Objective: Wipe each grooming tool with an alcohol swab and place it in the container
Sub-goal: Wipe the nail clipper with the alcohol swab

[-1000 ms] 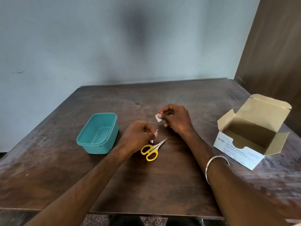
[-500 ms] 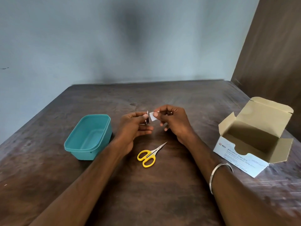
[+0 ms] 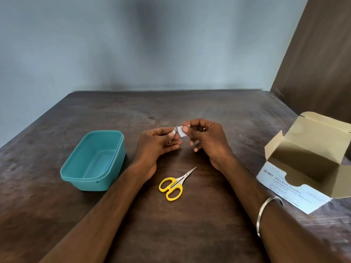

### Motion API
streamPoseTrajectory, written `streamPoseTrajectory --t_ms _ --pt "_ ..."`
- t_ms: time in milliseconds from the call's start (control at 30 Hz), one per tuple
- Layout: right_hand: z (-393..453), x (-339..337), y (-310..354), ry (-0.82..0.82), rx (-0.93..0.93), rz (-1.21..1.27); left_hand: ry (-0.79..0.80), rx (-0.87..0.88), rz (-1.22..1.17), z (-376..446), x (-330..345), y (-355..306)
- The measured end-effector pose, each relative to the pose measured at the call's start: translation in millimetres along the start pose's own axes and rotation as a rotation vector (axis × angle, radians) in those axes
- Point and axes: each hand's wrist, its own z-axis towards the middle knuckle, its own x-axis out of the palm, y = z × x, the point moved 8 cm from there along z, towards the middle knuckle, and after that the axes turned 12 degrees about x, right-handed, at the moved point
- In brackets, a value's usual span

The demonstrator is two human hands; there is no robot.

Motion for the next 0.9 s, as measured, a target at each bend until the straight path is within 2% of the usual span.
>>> streamPoseTrajectory --t_ms 267,500,633,767,900 --pt "1 5 -1 0.027 -0.012 -0.054 0.013 0.005 -0.072 -1 0 0" --pt "1 3 3 -0.029 -0.051 -0.208 0.092 0.094 0.011 -3 4 -6" --pt "2 3 1 -0.070 -0.052 -0.269 0.180 0.361 0.336 -6 11 -24" --pt "0 5 1 -0.102 -0.057 -0.306 0.096 0.572 0.709 -8 9 -36" --pt "-1 7 1 -0.095 -0.034 -0.289 0.042 0.698 0.921 -14 13 -46"
